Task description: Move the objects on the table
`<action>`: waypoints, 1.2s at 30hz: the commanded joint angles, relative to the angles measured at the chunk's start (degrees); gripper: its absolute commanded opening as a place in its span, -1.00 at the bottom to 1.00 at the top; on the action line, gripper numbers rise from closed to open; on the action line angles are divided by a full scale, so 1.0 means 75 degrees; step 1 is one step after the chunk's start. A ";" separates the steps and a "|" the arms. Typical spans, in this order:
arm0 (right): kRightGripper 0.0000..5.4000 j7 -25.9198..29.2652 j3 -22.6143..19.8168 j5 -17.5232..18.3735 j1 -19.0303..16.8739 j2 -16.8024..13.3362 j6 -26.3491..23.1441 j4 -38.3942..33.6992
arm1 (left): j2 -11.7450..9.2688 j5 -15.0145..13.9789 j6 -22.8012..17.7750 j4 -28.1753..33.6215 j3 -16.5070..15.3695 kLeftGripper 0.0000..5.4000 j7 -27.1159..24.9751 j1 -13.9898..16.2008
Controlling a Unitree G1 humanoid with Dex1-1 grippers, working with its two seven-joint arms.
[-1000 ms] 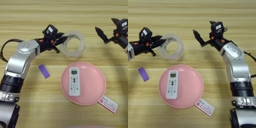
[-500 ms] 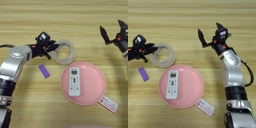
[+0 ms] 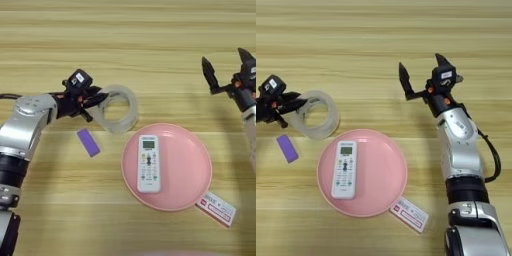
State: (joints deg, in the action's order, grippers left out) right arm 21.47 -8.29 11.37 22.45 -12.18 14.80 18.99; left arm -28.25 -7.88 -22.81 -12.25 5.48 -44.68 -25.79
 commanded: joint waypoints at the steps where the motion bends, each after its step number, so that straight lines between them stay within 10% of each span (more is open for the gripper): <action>1: 1.00 -0.0038 0.0009 0.0028 -0.0037 0.0078 0.0055 0.0094 | -0.0138 0.0093 0.0123 -0.0033 0.0095 -0.65 -0.0192 -0.0219; 14: 1.00 0.0011 -0.0007 0.0018 -0.0019 0.0077 0.0045 0.0220 | -0.0109 0.0234 0.0151 -0.0071 0.0212 -0.65 -0.0346 -0.0216; 36: 1.00 0.0102 -0.0094 0.0105 -0.0009 -0.0005 0.0000 0.0196 | 0.0360 -0.0289 0.0552 0.0674 -0.0227 0.30 -0.0053 -0.0113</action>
State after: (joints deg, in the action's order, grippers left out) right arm 21.93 -8.63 11.75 22.14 -11.51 14.81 20.46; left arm -26.48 -8.87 -20.07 -9.14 4.95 -45.63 -26.32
